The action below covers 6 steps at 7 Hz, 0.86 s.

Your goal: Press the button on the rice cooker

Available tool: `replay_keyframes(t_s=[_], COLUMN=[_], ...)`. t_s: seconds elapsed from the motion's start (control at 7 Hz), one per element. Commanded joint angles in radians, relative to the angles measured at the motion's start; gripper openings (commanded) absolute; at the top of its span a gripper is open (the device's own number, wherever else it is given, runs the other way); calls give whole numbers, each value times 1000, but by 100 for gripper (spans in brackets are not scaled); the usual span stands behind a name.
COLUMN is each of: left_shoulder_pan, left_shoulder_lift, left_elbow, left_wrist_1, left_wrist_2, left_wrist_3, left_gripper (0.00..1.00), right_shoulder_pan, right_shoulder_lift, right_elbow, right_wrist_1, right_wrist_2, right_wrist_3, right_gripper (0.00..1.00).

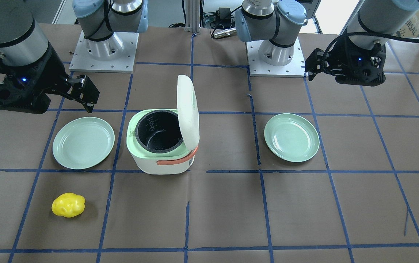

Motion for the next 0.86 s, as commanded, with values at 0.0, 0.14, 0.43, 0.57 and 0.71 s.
replay_keyframes(t_s=[0.0, 0.14, 0.43, 0.57, 0.71], left_shoulder_pan=[0, 0, 0, 0, 0], left_shoulder_lift=[0, 0, 0, 0, 2], left_elbow=[0, 0, 0, 0, 0], left_wrist_1=[0, 0, 0, 0, 0], left_wrist_2=[0, 0, 0, 0, 0], left_wrist_3=[0, 0, 0, 0, 0], left_gripper=[100, 100, 100, 100, 100], right_shoulder_pan=[5, 6, 6, 6, 6], right_shoulder_lift=[-3, -6, -9, -8, -8], right_elbow=[7, 5, 7, 11, 13], right_wrist_1=[1, 1, 2, 2, 2], right_wrist_2=[16, 16, 15, 16, 16], right_wrist_3=[1, 7, 7, 7, 7], right_gripper=[100, 100, 100, 100, 100])
